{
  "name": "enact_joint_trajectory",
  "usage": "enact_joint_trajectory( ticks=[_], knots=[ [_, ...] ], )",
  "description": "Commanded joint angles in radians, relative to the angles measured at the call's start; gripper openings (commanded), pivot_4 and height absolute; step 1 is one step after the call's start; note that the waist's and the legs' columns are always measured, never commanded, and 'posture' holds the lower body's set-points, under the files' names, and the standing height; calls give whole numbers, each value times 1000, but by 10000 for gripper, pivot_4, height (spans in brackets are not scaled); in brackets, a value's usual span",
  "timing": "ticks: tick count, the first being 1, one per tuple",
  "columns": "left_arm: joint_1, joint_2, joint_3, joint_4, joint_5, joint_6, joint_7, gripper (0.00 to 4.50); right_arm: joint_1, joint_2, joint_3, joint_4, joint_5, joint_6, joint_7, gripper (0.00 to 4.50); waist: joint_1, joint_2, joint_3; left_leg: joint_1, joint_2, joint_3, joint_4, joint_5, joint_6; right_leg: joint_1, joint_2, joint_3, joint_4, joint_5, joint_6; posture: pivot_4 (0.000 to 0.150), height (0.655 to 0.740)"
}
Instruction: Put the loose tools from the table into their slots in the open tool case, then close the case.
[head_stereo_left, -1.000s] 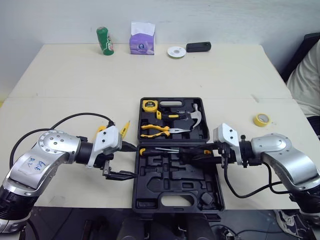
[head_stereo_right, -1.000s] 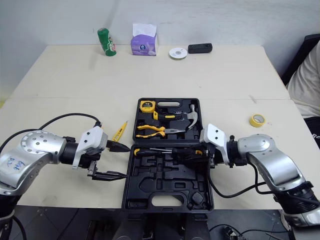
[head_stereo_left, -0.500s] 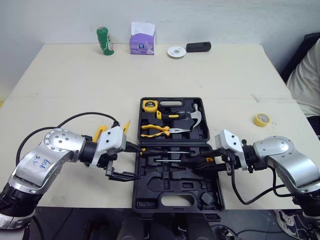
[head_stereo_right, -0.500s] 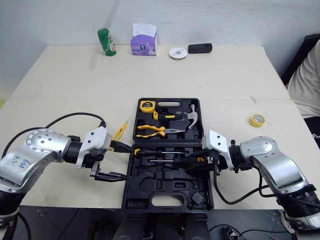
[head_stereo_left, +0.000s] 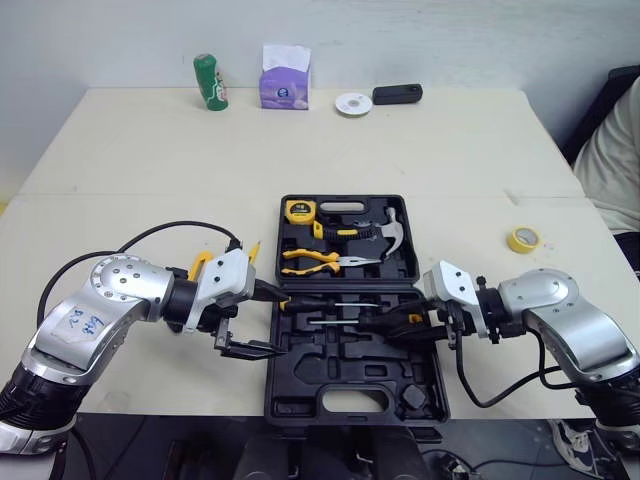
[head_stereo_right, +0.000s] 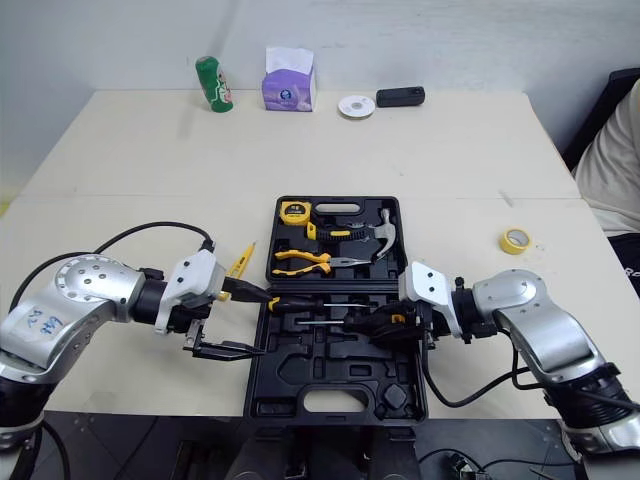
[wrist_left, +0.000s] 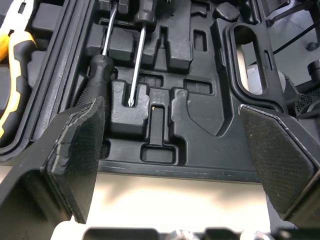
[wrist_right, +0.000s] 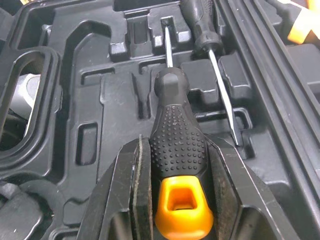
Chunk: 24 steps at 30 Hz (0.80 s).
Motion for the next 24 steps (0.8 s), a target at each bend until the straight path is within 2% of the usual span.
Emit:
enact_joint_trajectory(
  ticks=[1, 2, 9, 18, 21, 24],
  knots=[
    [-6, -2, 9, -2, 3, -16, -2, 45000, -7, -2, 0, -7, -15, -7, 2, 10190, 0, 0, 0, 0, 0, 0, 0, 0, 0, 0, 0, 0, 0, 0, 0, 1500, 7278],
    [-5, -3, 9, -3, 3, -16, -1, 45000, -9, 0, -2, -8, -11, -5, 2, 10190, 0, 0, 0, 0, 0, 0, 0, 0, 0, 0, 0, 0, 0, 0, 0, 1500, 7278],
    [-5, -4, 11, 1, 2, -18, -1, 45000, -41, 26, -43, -30, 49, 40, -13, 44397, -1, 0, 0, 0, 0, 0, 0, 0, 0, 0, 0, 0, 1, 0, 0, 1500, 7278],
    [-16, -12, 5, 9, 4, -21, -2, 45000, -48, 107, -33, -27, 58, 32, -67, 44767, -1, 0, 0, 0, 0, 0, 0, 0, 0, 0, 0, 0, 1, 0, 0, 1500, 7278],
    [-12, -11, 8, 3, 3, -19, -3, 45000, -51, 122, -31, -32, 65, 47, -74, 36961, -1, 0, 0, 0, 0, 0, 0, 0, 0, 0, 0, 0, 1, 0, 0, 1500, 7278],
    [-7, -9, 4, 5, 9, -23, -7, 45000, -49, 134, -23, -30, 61, 45, -78, 21710, -1, 0, 0, 0, 0, 0, 1, 0, 0, 0, 0, 0, 1, 0, 0, 1500, 7278]
  ],
)
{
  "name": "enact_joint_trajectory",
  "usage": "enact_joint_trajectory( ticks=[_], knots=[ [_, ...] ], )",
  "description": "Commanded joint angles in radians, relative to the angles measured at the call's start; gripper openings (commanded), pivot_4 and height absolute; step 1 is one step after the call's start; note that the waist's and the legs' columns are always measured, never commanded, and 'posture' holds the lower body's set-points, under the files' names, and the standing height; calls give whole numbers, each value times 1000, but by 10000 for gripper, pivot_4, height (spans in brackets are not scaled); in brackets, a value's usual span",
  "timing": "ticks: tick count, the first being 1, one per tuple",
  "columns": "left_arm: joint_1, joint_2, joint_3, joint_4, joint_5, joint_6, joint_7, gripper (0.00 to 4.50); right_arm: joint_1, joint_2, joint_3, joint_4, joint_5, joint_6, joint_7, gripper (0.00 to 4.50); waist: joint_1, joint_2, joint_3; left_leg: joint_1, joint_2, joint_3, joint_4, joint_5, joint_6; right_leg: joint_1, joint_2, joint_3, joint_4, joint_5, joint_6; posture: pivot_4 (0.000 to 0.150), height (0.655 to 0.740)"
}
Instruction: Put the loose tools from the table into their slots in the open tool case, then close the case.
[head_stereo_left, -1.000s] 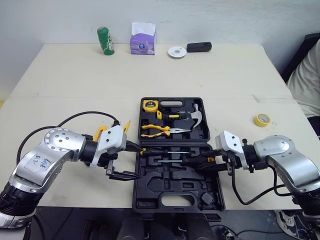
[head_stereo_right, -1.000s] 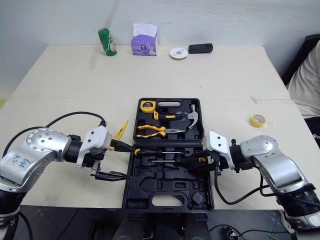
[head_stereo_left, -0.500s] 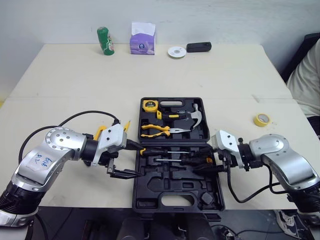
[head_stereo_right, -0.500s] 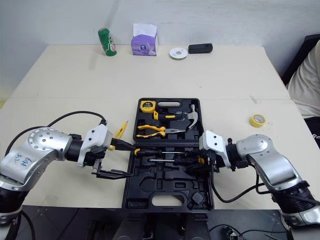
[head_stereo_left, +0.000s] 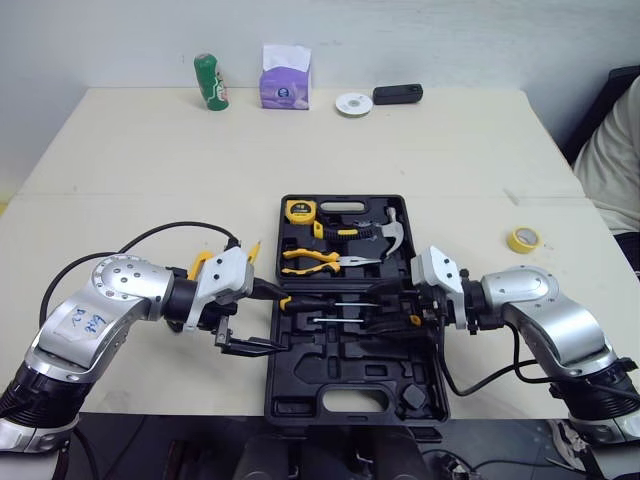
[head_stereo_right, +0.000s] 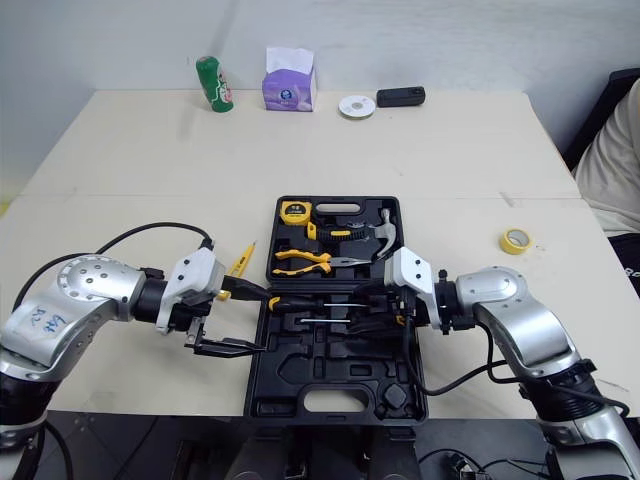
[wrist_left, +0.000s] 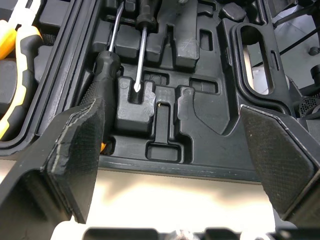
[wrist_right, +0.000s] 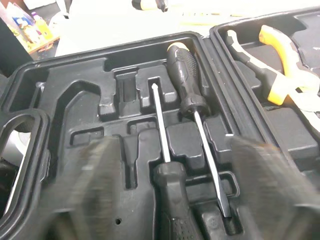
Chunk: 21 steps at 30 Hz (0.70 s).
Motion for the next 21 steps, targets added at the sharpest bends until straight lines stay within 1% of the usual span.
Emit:
enact_joint_trajectory(
  ticks=[1, 4, 5, 12, 18, 21],
  knots=[
    [-9, 3, 2, -17, 6, -19, -7, 45000, -11, 14, -4, -9, 7, -7, -1, 17757, 0, 0, 0, 0, 0, 0, 0, 0, 0, 0, 0, 0, 0, 0, 0, 1500, 7278],
    [-27, -8, 1, -4, 10, -22, -2, 45000, -21, 30, 17, 25, -17, -25, 0, 2389, -1, 0, 0, 0, 0, 0, 0, 0, 0, 0, 0, 0, 1, 0, 0, 1500, 7278],
    [-27, -10, 2, -5, 9, -21, -2, 45000, -23, 33, 22, 32, -22, -29, 0, 525, -1, 0, 0, 0, 0, 0, 1, 0, 0, 0, 0, 0, 1, 0, 0, 1500, 7278],
    [-16, -10, 7, -17, 3, -15, -1, 45000, -10, 29, 69, 63, -78, -48, 7, 525, -1, 0, 0, 0, 0, 0, 1, 0, 0, 0, 0, 0, 1, 0, 0, 1500, 7278],
    [-23, -16, 1, -20, 2, -12, 2, 45000, 12, -4, 148, 115, -202, -113, 3, 525, -2, -2, -1, 2, 0, 0, 1, 0, 0, 1, 0, 1, 1, 0, 0, 1500, 7278],
    [-23, -19, 1, -21, 5, -12, 3, 45000, 27, -29, 204, 156, -290, -150, -4, 525, -2, -3, -2, 7, 0, -1, 1, 0, 0, 7, 0, 0, 0, 0, 0, 1500, 7278]
  ],
)
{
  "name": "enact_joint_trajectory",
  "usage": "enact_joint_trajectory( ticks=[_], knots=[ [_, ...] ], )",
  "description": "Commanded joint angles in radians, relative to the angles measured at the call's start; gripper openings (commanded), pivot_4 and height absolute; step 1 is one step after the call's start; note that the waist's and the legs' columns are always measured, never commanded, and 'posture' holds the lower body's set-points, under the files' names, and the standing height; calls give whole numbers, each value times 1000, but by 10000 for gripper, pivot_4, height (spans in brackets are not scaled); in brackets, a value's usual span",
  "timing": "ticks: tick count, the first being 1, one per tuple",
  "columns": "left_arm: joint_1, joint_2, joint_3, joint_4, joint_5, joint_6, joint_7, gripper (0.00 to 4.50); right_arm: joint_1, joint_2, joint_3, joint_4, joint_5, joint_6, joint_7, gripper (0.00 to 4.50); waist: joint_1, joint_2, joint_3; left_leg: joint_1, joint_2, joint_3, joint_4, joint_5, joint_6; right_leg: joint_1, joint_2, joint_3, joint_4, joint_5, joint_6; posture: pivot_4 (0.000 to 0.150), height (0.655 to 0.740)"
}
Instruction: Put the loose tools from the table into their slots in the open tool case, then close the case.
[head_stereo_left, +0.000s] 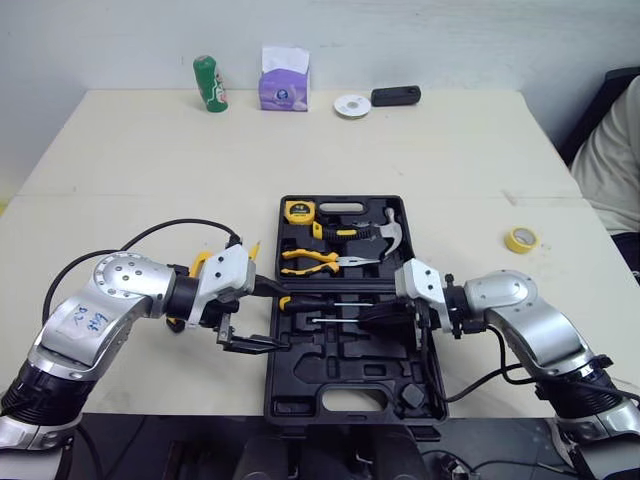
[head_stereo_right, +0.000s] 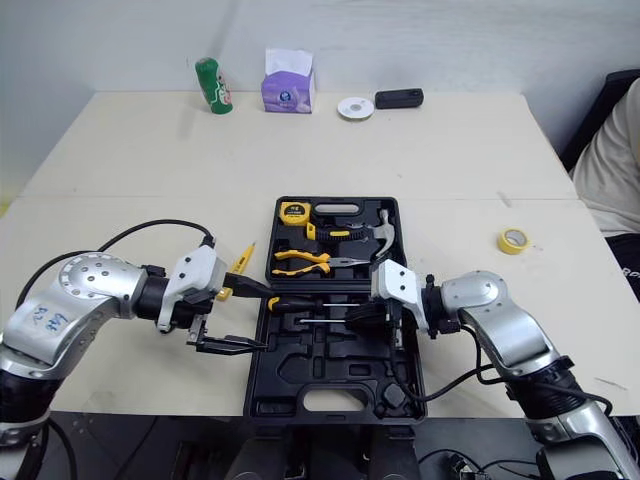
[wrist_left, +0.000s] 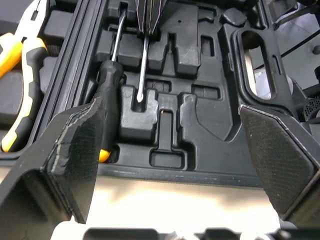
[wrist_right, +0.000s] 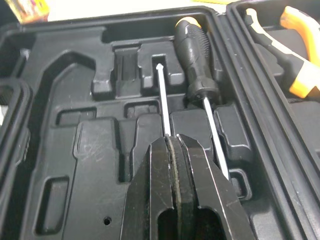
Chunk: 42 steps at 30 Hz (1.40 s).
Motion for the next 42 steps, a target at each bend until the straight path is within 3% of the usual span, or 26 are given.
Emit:
enact_joint_trajectory(
  ticks=[1, 8, 14, 20, 25, 28, 33, 35, 42],
  knots=[
    [-10, 2, 2, -24, -1, -5, 1, 45000, 45, -52, 112, 104, -176, -19, -23, 525, 0, -2, -1, 2, 0, -1, 0, 0, 0, 2, 0, 0, -1, 0, 0, 1500, 7278],
    [-13, -1, -2, -24, 4, -6, 2, 45000, 64, -22, 124, 149, -195, -8, -74, 525, 0, -20, -13, 17, 4, -2, -1, -9, -8, 17, 0, 0, -7, -2, -3, 1500, 7278],
    [-13, -5, -3, -20, 4, -6, 5, 45000, 87, -6, 74, 109, -123, 31, -82, 525, 1, -16, -19, 18, 4, -4, -1, -10, -10, 19, -1, 0, -8, -2, -3, 1500, 7278],
    [5, -14, 25, -6, -7, 2, 26, 45000, 96, 14, -63, -4, 54, 135, -88, 525, 5, -11, -16, 16, 4, -4, -1, -10, -9, 17, -1, -1, -8, -2, -3, 1500, 7278],
    [93, -20, 162, 21, -77, 50, 76, 45000, 126, -38, -264, -79, 210, 230, -106, 525, 5, -5, -13, 4, 3, -4, -1, -7, -3, 4, -2, -1, -7, -2, -3, 1500, 7278],
    [156, -13, 248, 32, -109, 76, 96, 45000, 147, -79, -350, -76, 243, 256, -109, 10037, 1, -2, -11, 0, 3, -4, -1, -5, -2, 1, -1, -3, -6, -2, -3, 1500, 7278],
    [354, 51, 540, 226, -84, 48, 100, 45000, 255, -228, -597, 74, 243, 242, -83, 36695, 2, 0, -10, 0, 4, -3, -1, -5, -2, 1, 0, -4, -8, -2, -3, 1500, 7278],
    [416, 88, 603, 322, -39, -15, 88, 45000, 288, -266, -658, 133, 234, 223, -78, 44454, 2, 0, -9, -1, 4, -2, -1, -6, -2, 0, 0, -3, -8, -2, -3, 1500, 7278],
    [449, 179, 788, 694, 53, -179, 142, 45000, 339, -361, -797, 450, 129, 80, -131, 44454, 2, 2, -9, -2, 4, -2, -2, -11, -5, -3, -3, -2, -8, -2, -4, 1500, 7278]
  ],
)
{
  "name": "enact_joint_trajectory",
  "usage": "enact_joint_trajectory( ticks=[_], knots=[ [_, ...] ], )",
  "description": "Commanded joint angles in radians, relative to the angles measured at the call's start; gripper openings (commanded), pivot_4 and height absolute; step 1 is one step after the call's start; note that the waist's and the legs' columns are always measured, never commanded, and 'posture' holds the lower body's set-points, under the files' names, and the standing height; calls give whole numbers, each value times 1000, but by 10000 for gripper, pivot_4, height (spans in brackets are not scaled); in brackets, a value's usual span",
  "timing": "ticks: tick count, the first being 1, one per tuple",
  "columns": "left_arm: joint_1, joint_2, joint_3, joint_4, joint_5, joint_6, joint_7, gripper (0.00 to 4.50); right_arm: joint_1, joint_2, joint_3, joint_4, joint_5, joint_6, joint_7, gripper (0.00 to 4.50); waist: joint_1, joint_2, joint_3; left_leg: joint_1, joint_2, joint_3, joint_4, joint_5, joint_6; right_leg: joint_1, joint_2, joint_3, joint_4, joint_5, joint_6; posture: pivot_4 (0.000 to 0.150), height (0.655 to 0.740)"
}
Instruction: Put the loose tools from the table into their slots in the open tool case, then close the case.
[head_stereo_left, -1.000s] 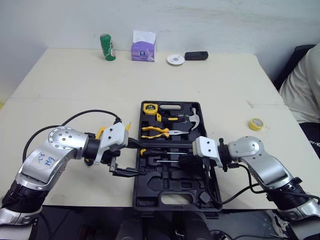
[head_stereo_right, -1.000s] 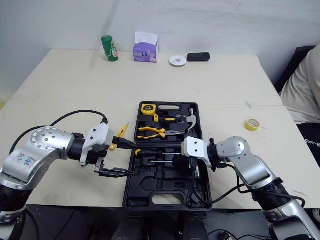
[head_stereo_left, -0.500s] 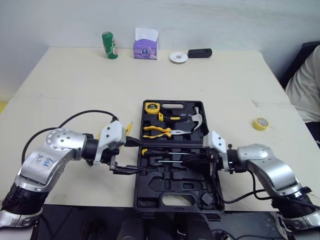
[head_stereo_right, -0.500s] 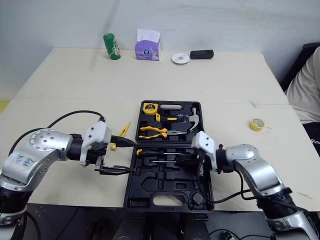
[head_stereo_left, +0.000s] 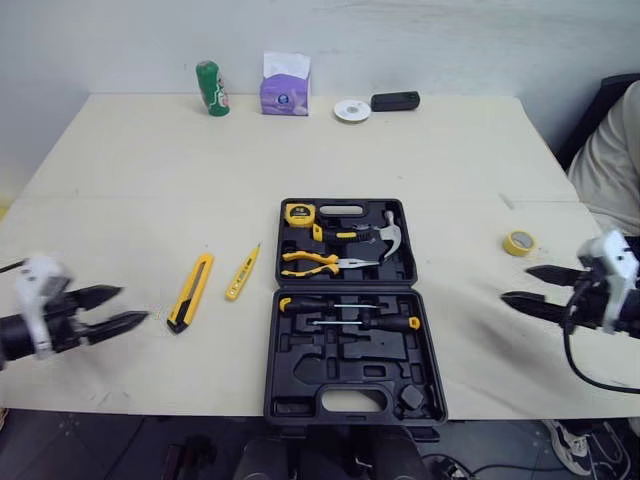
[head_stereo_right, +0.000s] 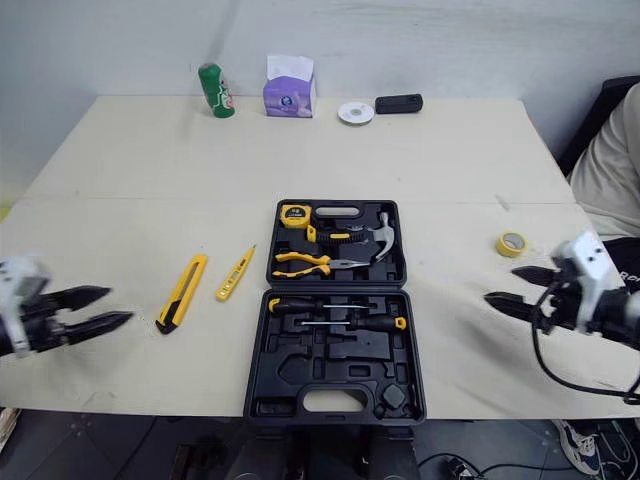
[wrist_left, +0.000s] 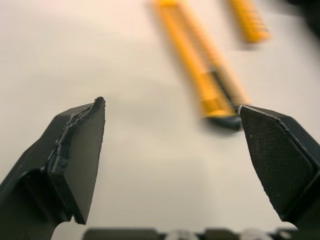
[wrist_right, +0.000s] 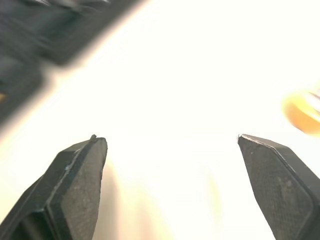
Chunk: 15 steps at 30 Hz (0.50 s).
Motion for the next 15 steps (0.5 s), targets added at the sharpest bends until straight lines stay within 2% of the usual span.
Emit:
enact_joint_trajectory(
  ticks=[1, 4, 8, 15],
  knots=[
    [-1, 33, 82, 117, 38, -90, 32, 45000, 4, -56, -87, 146, -44, -95, -24, 44454, 1, 3, 2, 0, 0, 0, 0, 0, 0, -1, -1, 0, 0, 0, 0, 1500, 7278],
    [11, 46, 108, 228, 77, -145, 80, 45000, 7, -104, -129, 286, -77, -152, -48, 44454, -1, 6, 3, -3, -2, 3, -2, -1, -1, -5, -3, 1, 2, 0, 0, 1500, 7278],
    [13, 62, 116, 341, 94, -196, 85, 45000, 4, -139, -152, 386, -94, -205, -57, 44454, -15, 6, 4, -3, -2, 5, -3, 1, 1, -7, -3, 2, 3, 0, 0, 1500, 7278],
    [-15, 51, 92, 337, 78, -186, 88, 45000, -17, -122, -131, 365, -89, -219, -59, 44454, -35, 8, 4, -2, -2, 6, -3, 0, -4, -7, -3, 4, 5, 0, 0, 1500, 7278]
  ],
)
